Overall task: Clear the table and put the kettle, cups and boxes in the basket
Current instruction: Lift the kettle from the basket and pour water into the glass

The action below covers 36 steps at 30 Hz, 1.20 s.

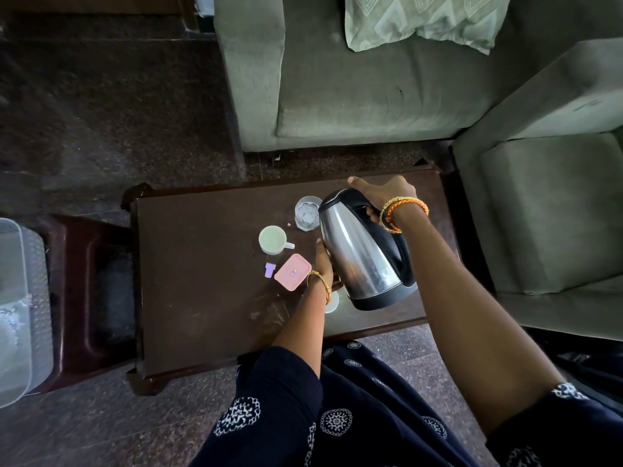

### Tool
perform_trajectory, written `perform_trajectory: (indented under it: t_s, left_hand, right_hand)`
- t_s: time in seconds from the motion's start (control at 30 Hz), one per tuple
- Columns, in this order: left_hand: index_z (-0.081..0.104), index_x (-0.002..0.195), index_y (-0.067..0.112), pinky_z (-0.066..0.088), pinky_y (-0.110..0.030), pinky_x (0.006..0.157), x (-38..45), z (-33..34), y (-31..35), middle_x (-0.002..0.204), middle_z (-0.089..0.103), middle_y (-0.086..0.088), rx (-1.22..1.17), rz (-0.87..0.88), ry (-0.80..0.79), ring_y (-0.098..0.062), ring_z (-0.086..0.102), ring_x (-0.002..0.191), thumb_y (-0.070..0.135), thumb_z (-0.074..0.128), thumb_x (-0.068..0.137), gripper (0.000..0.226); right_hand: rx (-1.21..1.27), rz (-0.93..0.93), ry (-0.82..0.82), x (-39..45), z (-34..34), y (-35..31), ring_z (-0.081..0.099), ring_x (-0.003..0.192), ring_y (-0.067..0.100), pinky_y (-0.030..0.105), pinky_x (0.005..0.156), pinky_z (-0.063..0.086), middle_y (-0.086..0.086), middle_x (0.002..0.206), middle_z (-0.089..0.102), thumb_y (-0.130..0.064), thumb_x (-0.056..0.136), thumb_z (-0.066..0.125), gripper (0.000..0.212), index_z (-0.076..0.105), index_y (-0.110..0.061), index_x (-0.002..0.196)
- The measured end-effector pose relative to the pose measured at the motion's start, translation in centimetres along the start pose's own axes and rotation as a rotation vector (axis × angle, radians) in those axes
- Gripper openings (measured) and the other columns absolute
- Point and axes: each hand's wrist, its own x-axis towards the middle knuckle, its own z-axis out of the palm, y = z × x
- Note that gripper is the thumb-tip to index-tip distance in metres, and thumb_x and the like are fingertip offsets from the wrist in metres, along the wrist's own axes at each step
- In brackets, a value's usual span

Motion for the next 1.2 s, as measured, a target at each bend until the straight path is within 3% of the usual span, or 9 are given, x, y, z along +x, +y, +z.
perform_trajectory:
  t_s: [0.13, 0.4, 0.6, 0.67, 0.77, 0.93, 1.1, 1.13, 1.2]
  left_hand:
    - [0.056, 0.091, 0.02, 0.046, -0.024, 0.056, 0.0, 0.1, 0.0, 0.078, 0.063, -0.004, 0.007, -0.004, -0.003, -0.018, 0.061, 0.073, 0.069, 0.017, 0.088, 0.062]
    - [0.059, 0.081, 0.02, 0.047, -0.024, 0.051, 0.3, 0.2, -0.1, 0.076, 0.065, -0.004, -0.019, -0.005, 0.014, -0.019, 0.063, 0.07, 0.07, 0.022, 0.086, 0.063]
    - [0.059, 0.102, 0.015, 0.052, -0.025, 0.057, 0.1, 0.5, 0.2, 0.083, 0.065, -0.008, -0.076, 0.006, -0.02, -0.02, 0.063, 0.073, 0.068, 0.021, 0.089, 0.066]
    - [0.058, 0.101, 0.016, 0.051, -0.022, 0.051, 0.1, 0.5, 0.4, 0.087, 0.066, -0.009, -0.085, 0.002, -0.019, -0.02, 0.063, 0.071, 0.069, 0.022, 0.088, 0.066]
    - [0.058, 0.102, 0.015, 0.05, -0.026, 0.056, 0.1, 0.4, 0.6, 0.095, 0.065, -0.011, -0.071, 0.004, 0.002, -0.022, 0.063, 0.074, 0.07, 0.023, 0.087, 0.067]
    - [0.058, 0.081, 0.021, 0.051, -0.026, 0.059, 0.1, 0.2, 0.6, 0.078, 0.066, -0.006, -0.03, 0.007, 0.018, -0.022, 0.064, 0.074, 0.072, 0.019, 0.086, 0.065]
    - [0.064, 0.078, 0.018, 0.05, -0.02, 0.042, -0.2, 0.1, 0.6, 0.063, 0.071, -0.001, -0.081, 0.028, 0.008, -0.015, 0.068, 0.058, 0.071, 0.029, 0.085, 0.064]
    - [0.065, 0.085, 0.015, 0.052, -0.023, 0.046, -0.3, 0.0, 0.6, 0.067, 0.072, -0.003, -0.087, 0.031, -0.007, -0.017, 0.069, 0.063, 0.07, 0.031, 0.085, 0.064]
    - [0.064, 0.104, 0.012, 0.057, -0.034, 0.068, -0.2, -0.1, 0.7, 0.091, 0.071, -0.009, -0.067, 0.065, -0.012, -0.024, 0.067, 0.085, 0.067, 0.035, 0.086, 0.065]
  right_hand:
    - [-0.003, -0.003, 0.012, 0.1, -0.1, 0.3, 0.051, 0.025, 0.007, 0.014, 0.032, 0.041, 0.003, 0.052, 0.065, -0.065, 0.068, 0.069, 0.056, 0.062, -0.009, 0.064]
    - [0.017, -0.005, 0.039, 0.2, 0.0, 0.1, 0.054, 0.027, 0.007, 0.016, 0.031, 0.042, 0.004, 0.055, 0.067, -0.063, 0.066, 0.072, 0.055, 0.062, -0.008, 0.068]
    - [0.073, 0.007, 0.025, 0.5, 0.0, -0.1, 0.054, 0.028, 0.008, 0.016, 0.034, 0.043, 0.006, 0.061, 0.068, -0.056, 0.068, 0.075, 0.052, 0.063, -0.006, 0.077]
    - [0.08, 0.007, 0.03, 0.6, -0.1, -0.1, 0.056, 0.029, 0.008, 0.017, 0.036, 0.046, 0.006, 0.063, 0.068, -0.055, 0.067, 0.075, 0.051, 0.062, -0.006, 0.078]
    - [0.097, 0.004, 0.035, 0.8, -0.1, -0.2, 0.057, 0.03, 0.009, 0.019, 0.037, 0.048, 0.006, 0.061, 0.068, -0.055, 0.067, 0.075, 0.05, 0.062, -0.007, 0.076]
    - [0.132, 0.017, 0.032, 0.6, -0.1, 0.2, 0.055, 0.029, 0.01, 0.017, 0.035, 0.044, 0.007, 0.061, 0.068, -0.054, 0.067, 0.075, 0.05, 0.062, -0.006, 0.076]
    - [0.198, 0.065, 0.056, -0.3, -0.4, 2.4, 0.053, 0.027, 0.011, 0.017, 0.035, 0.043, 0.002, 0.042, 0.064, -0.056, 0.062, 0.071, 0.052, 0.063, -0.005, 0.069]
    - [0.203, 0.077, 0.079, -0.7, -0.3, 3.1, 0.053, 0.027, 0.012, 0.018, 0.035, 0.043, -0.001, 0.036, 0.06, -0.059, 0.059, 0.067, 0.054, 0.062, -0.006, 0.064]
    - [0.204, 0.103, 0.125, -1.4, -0.1, 4.7, 0.058, 0.033, 0.016, 0.025, 0.04, 0.048, -0.003, 0.033, 0.057, -0.066, 0.055, 0.06, 0.059, 0.062, -0.007, 0.058]
